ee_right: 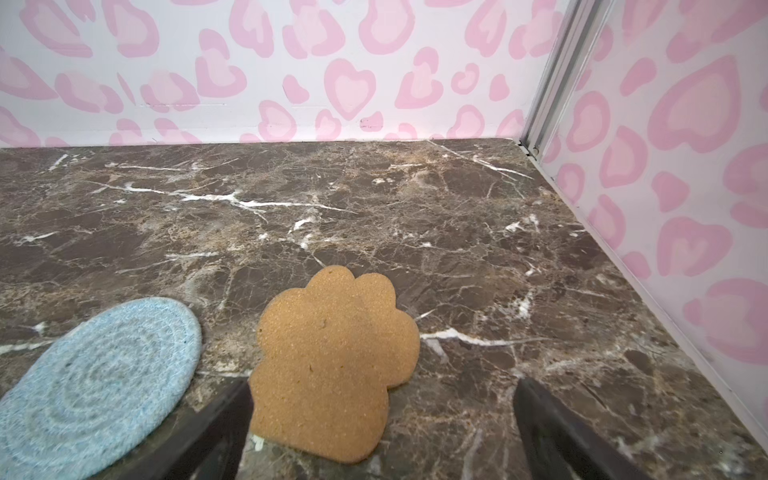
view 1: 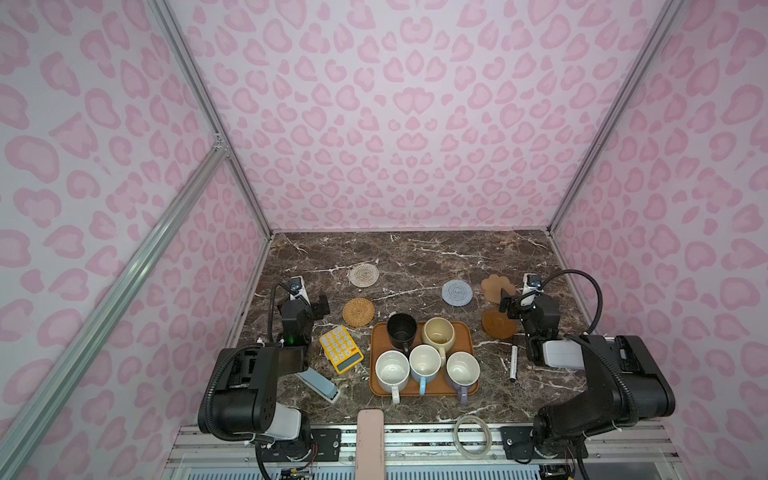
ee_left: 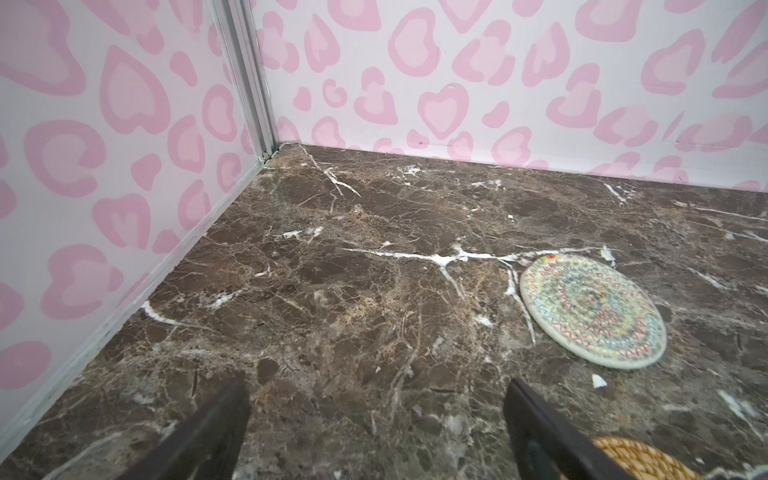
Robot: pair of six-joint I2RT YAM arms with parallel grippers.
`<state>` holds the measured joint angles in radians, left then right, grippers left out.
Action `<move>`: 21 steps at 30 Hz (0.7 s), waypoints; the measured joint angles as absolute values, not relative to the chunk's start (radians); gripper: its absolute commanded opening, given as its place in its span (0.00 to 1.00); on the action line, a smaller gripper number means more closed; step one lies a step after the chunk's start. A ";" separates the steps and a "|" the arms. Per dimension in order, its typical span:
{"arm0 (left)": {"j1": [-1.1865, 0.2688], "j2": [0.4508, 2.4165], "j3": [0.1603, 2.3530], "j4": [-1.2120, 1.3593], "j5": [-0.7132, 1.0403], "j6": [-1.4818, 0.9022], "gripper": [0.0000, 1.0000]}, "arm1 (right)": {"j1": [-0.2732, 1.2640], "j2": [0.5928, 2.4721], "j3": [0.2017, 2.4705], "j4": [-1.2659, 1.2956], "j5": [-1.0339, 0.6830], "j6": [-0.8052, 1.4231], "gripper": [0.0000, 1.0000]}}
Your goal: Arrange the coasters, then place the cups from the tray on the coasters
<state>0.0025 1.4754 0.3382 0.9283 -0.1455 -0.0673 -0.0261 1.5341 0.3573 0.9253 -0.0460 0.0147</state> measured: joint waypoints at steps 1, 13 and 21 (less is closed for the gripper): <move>0.002 1.475 0.337 0.928 -0.146 -0.067 0.97 | -0.026 1.534 0.357 0.924 -0.046 0.015 1.00; 0.002 1.475 0.337 0.929 -0.138 -0.061 0.97 | -0.027 1.534 0.357 0.921 -0.046 0.015 1.00; 0.002 1.475 0.337 0.929 -0.138 -0.061 0.97 | -0.027 1.534 0.357 0.921 -0.051 0.015 1.00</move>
<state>0.0025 1.4750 0.3367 0.9291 -0.1375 -0.0608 -0.0273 1.5341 0.3573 0.9215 -0.0509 0.0147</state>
